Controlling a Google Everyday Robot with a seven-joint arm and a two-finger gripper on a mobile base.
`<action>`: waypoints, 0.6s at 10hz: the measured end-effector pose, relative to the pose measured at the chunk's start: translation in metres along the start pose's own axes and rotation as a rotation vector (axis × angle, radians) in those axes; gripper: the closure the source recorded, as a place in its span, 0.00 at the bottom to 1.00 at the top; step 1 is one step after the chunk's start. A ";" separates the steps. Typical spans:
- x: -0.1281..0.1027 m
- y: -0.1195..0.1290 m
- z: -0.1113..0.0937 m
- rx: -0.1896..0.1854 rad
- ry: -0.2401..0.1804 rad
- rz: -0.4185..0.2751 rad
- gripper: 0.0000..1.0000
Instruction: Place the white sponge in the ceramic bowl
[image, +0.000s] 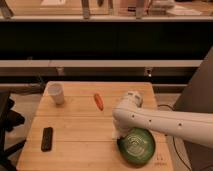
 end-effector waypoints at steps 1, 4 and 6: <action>0.004 0.002 -0.001 0.000 0.000 0.009 1.00; 0.006 0.003 -0.003 0.001 -0.009 0.021 1.00; 0.010 0.008 -0.004 0.000 -0.014 0.031 1.00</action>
